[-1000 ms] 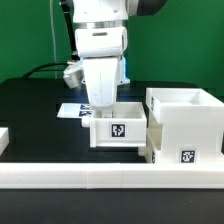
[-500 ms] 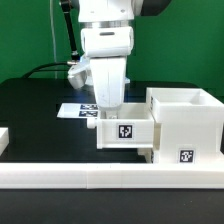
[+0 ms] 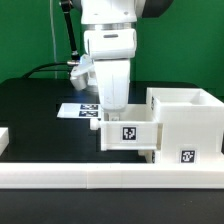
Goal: Assemble drawer
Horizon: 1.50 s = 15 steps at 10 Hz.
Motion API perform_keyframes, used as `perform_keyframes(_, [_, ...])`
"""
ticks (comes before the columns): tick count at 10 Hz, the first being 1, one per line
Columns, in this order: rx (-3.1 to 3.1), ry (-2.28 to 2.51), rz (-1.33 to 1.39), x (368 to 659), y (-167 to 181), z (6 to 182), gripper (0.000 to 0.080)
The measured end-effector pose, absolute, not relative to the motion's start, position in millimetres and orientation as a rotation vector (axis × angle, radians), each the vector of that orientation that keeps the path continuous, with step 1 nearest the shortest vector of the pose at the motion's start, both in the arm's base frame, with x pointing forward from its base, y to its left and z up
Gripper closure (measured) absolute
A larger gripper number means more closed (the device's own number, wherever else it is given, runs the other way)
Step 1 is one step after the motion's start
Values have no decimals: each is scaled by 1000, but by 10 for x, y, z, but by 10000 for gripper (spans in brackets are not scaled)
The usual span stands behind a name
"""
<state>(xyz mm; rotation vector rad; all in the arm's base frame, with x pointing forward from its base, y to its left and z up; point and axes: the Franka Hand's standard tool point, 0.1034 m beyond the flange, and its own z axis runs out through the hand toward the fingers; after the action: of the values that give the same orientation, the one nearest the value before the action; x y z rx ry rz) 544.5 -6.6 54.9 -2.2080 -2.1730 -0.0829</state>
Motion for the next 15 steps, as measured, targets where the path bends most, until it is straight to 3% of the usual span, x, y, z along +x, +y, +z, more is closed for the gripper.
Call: perform_keyframes(15, [-2211,-2170,-89,5456,87,552,755])
